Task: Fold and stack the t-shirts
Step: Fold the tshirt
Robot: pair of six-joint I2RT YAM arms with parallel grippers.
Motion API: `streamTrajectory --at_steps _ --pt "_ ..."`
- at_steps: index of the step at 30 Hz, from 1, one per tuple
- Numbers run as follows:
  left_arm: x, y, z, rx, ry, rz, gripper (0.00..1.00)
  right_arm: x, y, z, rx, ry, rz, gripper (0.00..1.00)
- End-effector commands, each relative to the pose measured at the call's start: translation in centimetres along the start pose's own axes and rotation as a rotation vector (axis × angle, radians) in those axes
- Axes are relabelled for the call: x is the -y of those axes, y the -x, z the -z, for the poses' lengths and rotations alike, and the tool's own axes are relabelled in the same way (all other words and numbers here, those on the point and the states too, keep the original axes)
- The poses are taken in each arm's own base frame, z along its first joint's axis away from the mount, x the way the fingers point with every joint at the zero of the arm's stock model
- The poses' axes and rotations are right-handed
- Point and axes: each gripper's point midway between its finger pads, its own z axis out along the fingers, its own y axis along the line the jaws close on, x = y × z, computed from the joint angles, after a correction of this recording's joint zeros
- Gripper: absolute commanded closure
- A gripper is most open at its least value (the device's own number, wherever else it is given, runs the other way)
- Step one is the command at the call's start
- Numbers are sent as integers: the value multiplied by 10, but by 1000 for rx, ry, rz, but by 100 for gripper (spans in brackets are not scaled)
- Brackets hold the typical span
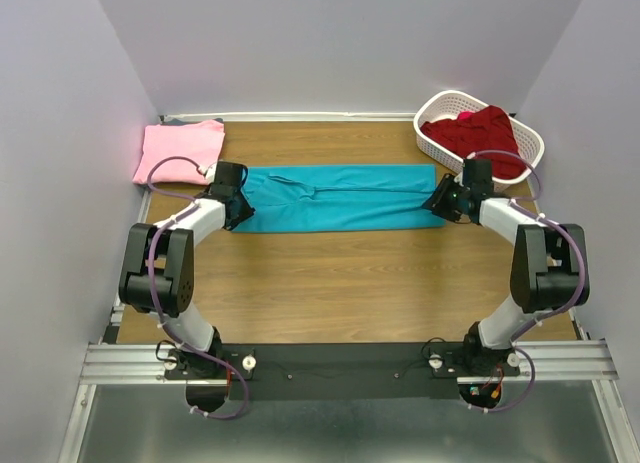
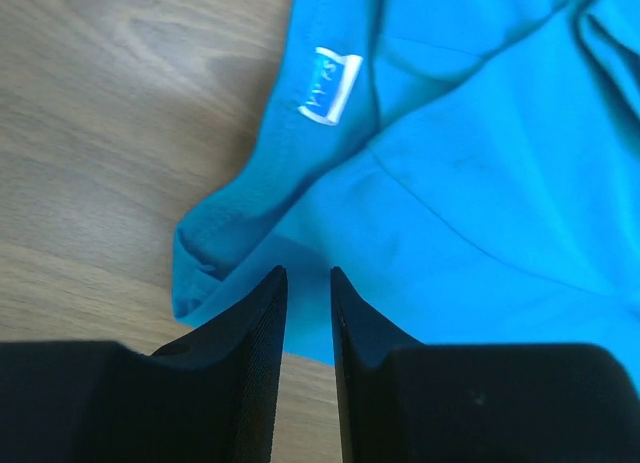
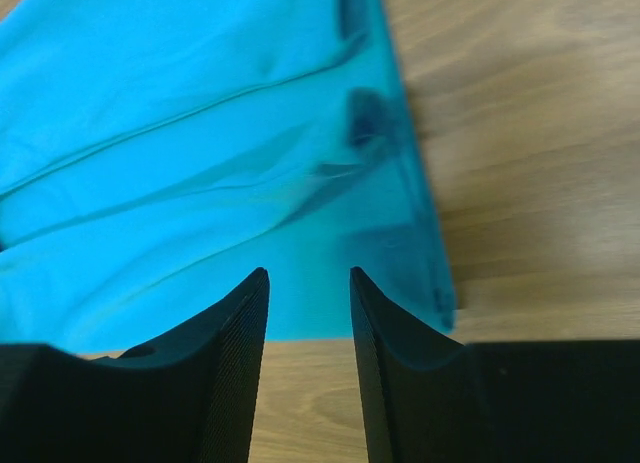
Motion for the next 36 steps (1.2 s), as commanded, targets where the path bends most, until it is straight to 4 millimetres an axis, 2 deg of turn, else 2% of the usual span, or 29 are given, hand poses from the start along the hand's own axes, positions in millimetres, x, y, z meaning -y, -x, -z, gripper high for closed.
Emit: streamTrajectory --at_steps 1,7,11,17,19,20,24,27,29,31,32,34,35,36 --pt "-24 -15 -8 -37 63 54 69 40 -18 -8 -50 -86 -106 56" --pt "-40 -34 -9 -79 82 91 70 67 -55 -5 -132 -134 -208 57" --pt "-56 -47 -10 -109 106 127 70 82 -77 7 -169 -183 -266 59" --pt "-75 -44 1 -93 139 176 70 100 -78 35 -139 -253 -313 59" --pt "-74 -38 9 -68 125 189 70 96 -73 47 -107 -242 -304 59" --pt "-72 -35 14 -55 109 193 69 93 -75 51 -114 -232 -301 59" --pt "-62 -31 25 -43 52 195 62 75 -60 65 -68 -151 -238 58" --pt "-45 -14 43 7 -27 190 47 50 -39 73 -30 -70 -183 58" --pt "-34 -4 54 34 -59 177 43 31 -24 76 -2 -27 -129 57" --pt "-26 5 64 66 -77 175 41 17 -19 73 -7 1 -84 57" --pt "-19 10 71 78 -91 169 41 3 -16 66 -30 26 -36 56" --pt "-14 14 75 91 -92 162 41 -10 -16 57 -56 47 16 55" --pt "-6 12 78 86 -104 146 41 -23 -26 46 -99 61 57 55" --pt "-5 11 77 85 -101 143 43 -26 -27 42 -104 53 78 55"
